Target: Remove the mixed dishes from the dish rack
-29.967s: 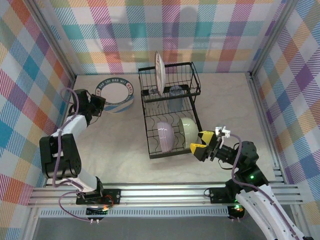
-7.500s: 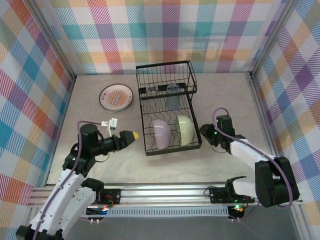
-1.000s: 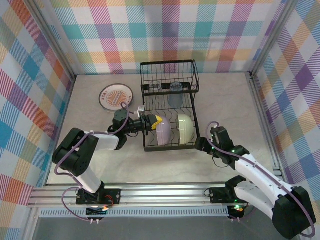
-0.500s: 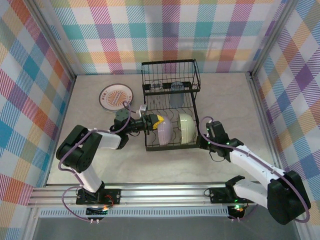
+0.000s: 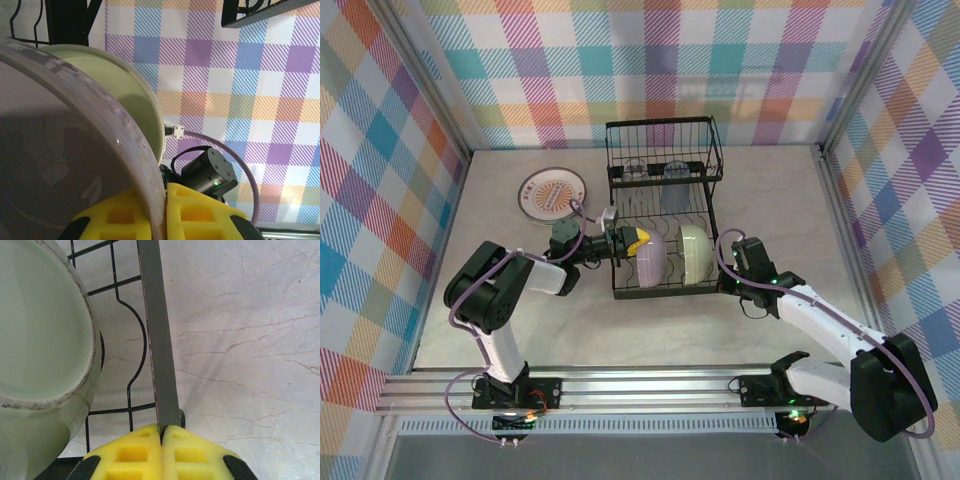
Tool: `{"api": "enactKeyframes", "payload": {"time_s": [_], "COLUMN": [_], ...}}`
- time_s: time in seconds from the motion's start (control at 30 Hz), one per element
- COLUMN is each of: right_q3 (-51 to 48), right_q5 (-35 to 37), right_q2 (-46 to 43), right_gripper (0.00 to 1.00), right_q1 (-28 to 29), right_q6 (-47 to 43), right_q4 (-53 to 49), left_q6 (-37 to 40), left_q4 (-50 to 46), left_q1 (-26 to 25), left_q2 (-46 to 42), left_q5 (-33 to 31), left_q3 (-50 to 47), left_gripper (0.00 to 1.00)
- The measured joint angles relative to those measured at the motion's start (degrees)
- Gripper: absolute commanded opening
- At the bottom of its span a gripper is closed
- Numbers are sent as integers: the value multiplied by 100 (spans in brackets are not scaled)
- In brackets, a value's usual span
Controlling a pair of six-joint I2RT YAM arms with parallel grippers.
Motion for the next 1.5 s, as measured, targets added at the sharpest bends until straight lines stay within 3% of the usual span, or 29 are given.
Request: {"api": "enactKeyframes", "payload": {"time_s": [0.73,1.5], "right_q3": [13,9], "right_q5": [-24,-44], "right_q2": [149,256], "right_gripper": [0,0], "right_q1": [-33,-70], "right_q6": [-66,31], "right_q4": [116,470], "left_q6": [229,-546], "left_q4": [149,144], "left_q1": [70,-2], "left_q2": [109,116], "left_q5": [315,-603], "left_q3": [63,66], "left_gripper": [0,0]}}
